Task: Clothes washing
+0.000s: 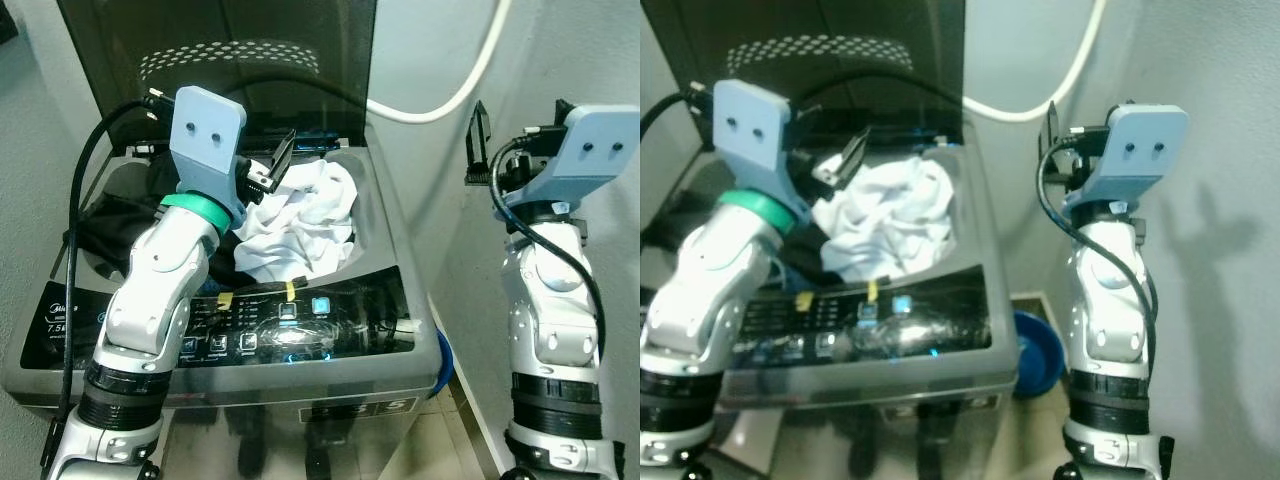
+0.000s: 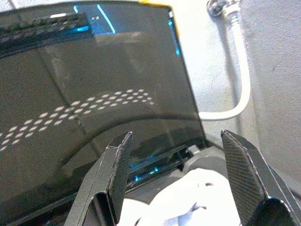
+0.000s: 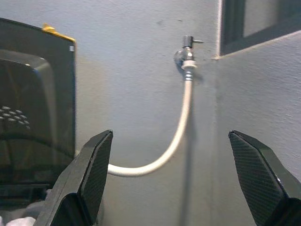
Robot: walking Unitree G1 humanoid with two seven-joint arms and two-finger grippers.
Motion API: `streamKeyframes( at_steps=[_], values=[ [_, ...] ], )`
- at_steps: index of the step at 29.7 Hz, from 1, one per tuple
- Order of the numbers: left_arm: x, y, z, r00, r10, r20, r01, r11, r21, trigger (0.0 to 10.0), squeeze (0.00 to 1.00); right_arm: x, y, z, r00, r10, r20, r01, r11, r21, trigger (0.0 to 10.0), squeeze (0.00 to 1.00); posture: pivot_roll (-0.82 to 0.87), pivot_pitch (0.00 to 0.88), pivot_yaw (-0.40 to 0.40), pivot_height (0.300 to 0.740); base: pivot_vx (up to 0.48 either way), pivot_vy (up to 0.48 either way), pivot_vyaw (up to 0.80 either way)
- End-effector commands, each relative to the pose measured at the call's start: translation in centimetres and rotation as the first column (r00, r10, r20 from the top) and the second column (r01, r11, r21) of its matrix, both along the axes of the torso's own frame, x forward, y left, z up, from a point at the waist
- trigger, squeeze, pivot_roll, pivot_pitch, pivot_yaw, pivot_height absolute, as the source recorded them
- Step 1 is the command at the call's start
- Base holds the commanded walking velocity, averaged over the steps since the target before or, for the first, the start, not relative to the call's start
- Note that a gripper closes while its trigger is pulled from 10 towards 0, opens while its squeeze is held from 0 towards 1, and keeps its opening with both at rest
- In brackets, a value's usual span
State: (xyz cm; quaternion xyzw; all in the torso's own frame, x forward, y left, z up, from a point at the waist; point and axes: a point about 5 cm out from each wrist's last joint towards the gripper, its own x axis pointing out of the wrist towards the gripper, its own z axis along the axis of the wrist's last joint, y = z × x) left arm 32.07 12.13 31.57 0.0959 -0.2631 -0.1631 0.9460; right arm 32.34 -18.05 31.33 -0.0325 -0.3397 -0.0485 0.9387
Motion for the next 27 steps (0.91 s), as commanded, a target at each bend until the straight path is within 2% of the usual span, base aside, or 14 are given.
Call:
streamKeyframes(
  at_steps=[1,17,27],
  values=[
    [0.24,-0.1,-0.12,1.0,0.001,0.0,-0.001,1.0,-0.003,10.0,0.0,-0.29,0.13,-0.17,1.0,-0.007,-0.008,0.007,1.0,-0.002,10.0,0.0,-0.19,0.039,0.109,0.724,0.0,0.0,0.0],
    [0.58,0.06,0.34,0.999,0.01,0.035,-0.01,1.0,-0.004,10.0,0.0,-0.54,0.55,-0.16,1.0,-0.004,-0.015,0.004,1.0,0.0,10.0,0.0,-0.18,0.036,0.122,0.724,0.0,0.0,0.0],
    [0.63,0.51,0.84,0.998,0.034,0.053,-0.034,0.999,0.0,10.0,0.0,-0.48,0.48,0.12,1.0,0.0,-0.008,0.0,1.0,0.016,10.0,0.0,-0.07,0.042,0.097,0.724,0.0,0.0,0.0]
  ],
)
